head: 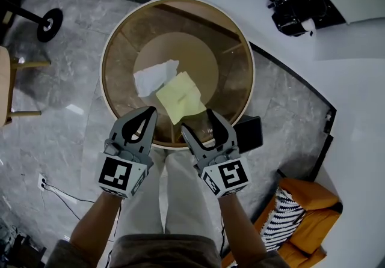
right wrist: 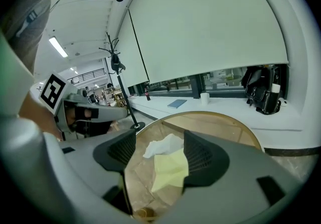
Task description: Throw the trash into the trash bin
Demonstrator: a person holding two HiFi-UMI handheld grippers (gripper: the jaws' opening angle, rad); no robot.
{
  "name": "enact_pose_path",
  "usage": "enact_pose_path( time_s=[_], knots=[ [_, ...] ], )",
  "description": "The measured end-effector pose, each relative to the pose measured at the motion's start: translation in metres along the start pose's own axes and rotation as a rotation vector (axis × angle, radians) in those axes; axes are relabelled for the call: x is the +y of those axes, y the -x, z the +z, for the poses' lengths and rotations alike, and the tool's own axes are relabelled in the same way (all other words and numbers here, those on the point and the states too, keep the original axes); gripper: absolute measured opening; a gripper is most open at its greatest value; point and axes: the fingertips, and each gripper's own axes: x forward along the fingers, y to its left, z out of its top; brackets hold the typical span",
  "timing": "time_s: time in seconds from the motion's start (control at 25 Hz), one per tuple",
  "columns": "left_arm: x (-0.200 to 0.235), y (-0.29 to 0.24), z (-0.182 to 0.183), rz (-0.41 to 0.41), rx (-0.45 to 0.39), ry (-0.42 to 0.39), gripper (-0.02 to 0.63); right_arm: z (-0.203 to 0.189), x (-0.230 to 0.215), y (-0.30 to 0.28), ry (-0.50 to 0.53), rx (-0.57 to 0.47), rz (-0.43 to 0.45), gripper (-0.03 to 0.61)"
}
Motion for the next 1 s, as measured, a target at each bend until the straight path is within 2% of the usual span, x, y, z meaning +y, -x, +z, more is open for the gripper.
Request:
enact_pose_path(
  time_s=[0.2,0.68,1.0],
  knots=[
    [-0.004,-0.005,-0.005,-0.005,0.009,0.01,0.02,-0.034,-0.015,-0.02,-0.008,0.077,-0.022,0.306],
    [-0.009,-0.01,-0.028,-0.036,0.072,0.016,0.02,-0.14,-0.057,-0.068,-0.032,0.34,-0.121,0.331],
    [-0.01,-0.014,-0.031,-0.053,0.084,0.027,0.02,-0.161,-0.064,-0.072,-0.024,0.409,-0.155,0.333]
  ],
)
